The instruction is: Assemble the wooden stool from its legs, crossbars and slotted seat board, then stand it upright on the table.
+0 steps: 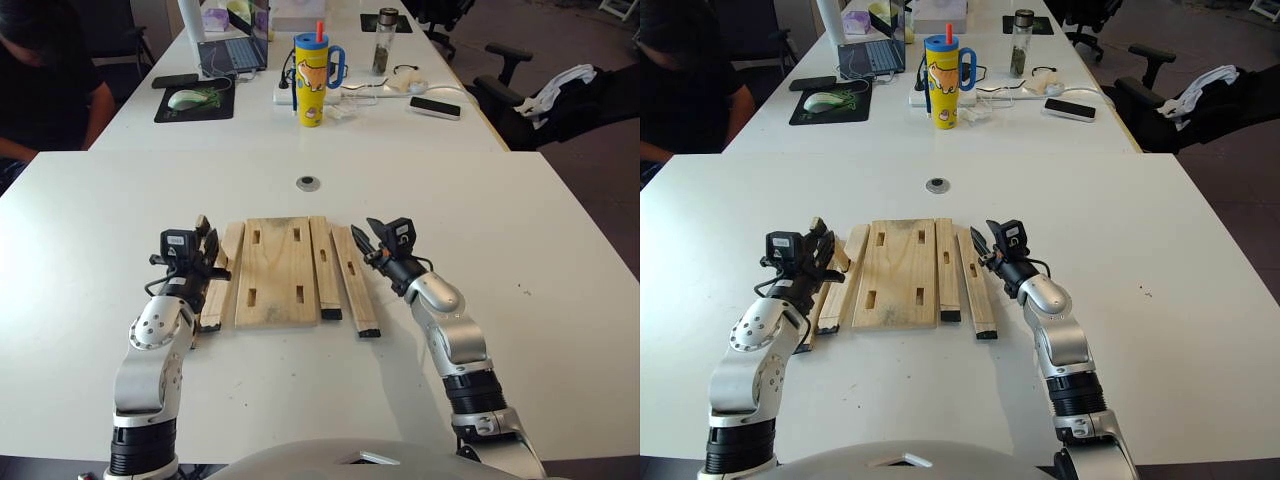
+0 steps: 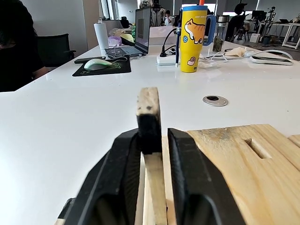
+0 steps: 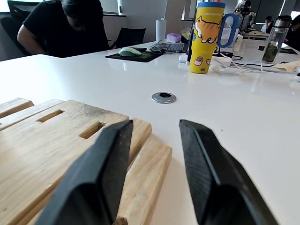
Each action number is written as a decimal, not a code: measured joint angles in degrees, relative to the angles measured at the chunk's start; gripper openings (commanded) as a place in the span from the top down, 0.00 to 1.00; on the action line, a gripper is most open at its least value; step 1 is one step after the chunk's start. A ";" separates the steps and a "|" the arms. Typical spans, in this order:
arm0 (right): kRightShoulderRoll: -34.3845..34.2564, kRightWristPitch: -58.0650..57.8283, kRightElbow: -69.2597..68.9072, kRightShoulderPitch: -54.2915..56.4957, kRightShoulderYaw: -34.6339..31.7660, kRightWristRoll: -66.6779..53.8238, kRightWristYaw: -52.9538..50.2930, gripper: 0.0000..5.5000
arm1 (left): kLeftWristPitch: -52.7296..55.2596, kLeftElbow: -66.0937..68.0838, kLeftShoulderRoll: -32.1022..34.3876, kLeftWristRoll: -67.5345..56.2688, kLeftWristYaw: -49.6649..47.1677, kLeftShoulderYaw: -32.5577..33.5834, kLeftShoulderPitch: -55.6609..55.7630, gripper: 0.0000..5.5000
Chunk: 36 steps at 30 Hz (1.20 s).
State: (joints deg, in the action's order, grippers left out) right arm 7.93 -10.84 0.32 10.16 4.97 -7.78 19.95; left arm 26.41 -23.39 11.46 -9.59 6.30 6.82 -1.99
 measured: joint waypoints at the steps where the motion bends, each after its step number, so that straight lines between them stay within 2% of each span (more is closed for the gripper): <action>1: 0.01 -0.05 0.00 0.00 -0.01 0.01 -0.04 0.67 | 0.24 -0.01 -0.02 -0.18 -0.01 0.07 0.29 0.92; 5: -0.38 -0.75 0.69 0.34 -1.05 0.04 -1.97 0.67 | 0.89 -0.30 -0.04 -1.07 -0.13 1.18 2.60 0.92; 9: -1.44 -1.74 2.13 2.09 -5.23 -4.15 -2.74 0.56 | 2.19 -1.10 0.20 -4.49 -0.13 4.28 9.18 0.92; 14: -0.91 -9.10 -2.09 2.07 -11.26 -23.34 9.99 0.42 | 7.79 0.28 -0.13 -16.17 3.41 7.14 19.69 0.92; 20: 8.22 -28.24 0.05 2.19 -18.56 -42.42 22.76 0.25 | 18.44 9.50 -0.67 -35.35 13.76 9.14 27.48 0.92; 23: 9.42 -35.43 0.29 2.06 -22.76 -52.16 25.58 0.16 | 22.85 13.85 0.90 -42.04 17.42 10.39 31.39 0.92; 27: 10.76 -39.98 1.72 2.63 -25.28 -57.93 26.14 0.06 | 29.27 16.68 2.51 -50.26 21.68 10.74 33.90 0.92; 36: 11.28 -45.77 1.45 4.54 -27.02 -65.83 26.55 0.05 | 33.65 18.06 2.57 -59.20 19.87 12.32 34.14 0.92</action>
State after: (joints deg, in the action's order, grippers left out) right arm 19.21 -56.61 1.77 14.69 -22.05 -73.61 46.51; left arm 60.07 -5.33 14.02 -68.79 26.17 19.14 32.15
